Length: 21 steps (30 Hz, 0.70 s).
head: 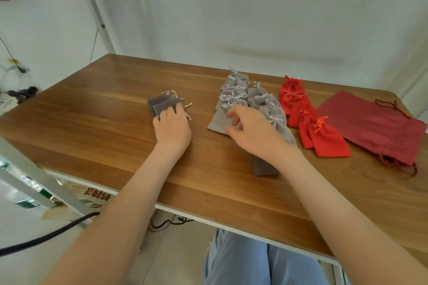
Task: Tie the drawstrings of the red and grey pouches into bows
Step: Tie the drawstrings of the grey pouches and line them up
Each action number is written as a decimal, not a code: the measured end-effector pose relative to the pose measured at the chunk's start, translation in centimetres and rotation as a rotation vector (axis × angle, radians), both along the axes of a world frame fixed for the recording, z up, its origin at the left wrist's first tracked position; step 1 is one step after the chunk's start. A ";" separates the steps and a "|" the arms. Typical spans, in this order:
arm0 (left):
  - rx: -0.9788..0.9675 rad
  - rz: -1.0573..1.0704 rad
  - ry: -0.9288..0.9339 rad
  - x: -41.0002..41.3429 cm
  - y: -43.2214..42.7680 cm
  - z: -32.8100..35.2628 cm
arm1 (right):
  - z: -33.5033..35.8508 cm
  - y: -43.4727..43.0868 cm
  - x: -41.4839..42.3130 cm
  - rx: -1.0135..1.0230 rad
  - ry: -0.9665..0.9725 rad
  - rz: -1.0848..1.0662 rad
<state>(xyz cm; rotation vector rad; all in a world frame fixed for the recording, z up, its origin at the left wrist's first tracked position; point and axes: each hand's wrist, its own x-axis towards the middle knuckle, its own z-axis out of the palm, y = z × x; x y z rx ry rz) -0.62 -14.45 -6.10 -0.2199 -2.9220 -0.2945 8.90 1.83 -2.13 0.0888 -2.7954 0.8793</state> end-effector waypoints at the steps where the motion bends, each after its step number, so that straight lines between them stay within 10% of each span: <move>1: -0.007 0.010 0.012 -0.3 -0.3 0.0 | -0.1 -0.4 -0.4 0.006 -0.004 0.012; 10: -0.012 -0.008 0.246 -1.4 -1.4 -0.4 | -0.7 -1.7 -1.8 -0.040 -0.055 0.043; 15: 0.395 -0.036 0.381 0.9 -1.0 1.8 | -0.3 -1.7 -1.5 -0.245 -0.010 -0.021; 21: 0.998 -0.248 -0.038 4.7 0.4 4.6 | 1.0 -0.7 -0.5 -0.556 0.077 -0.067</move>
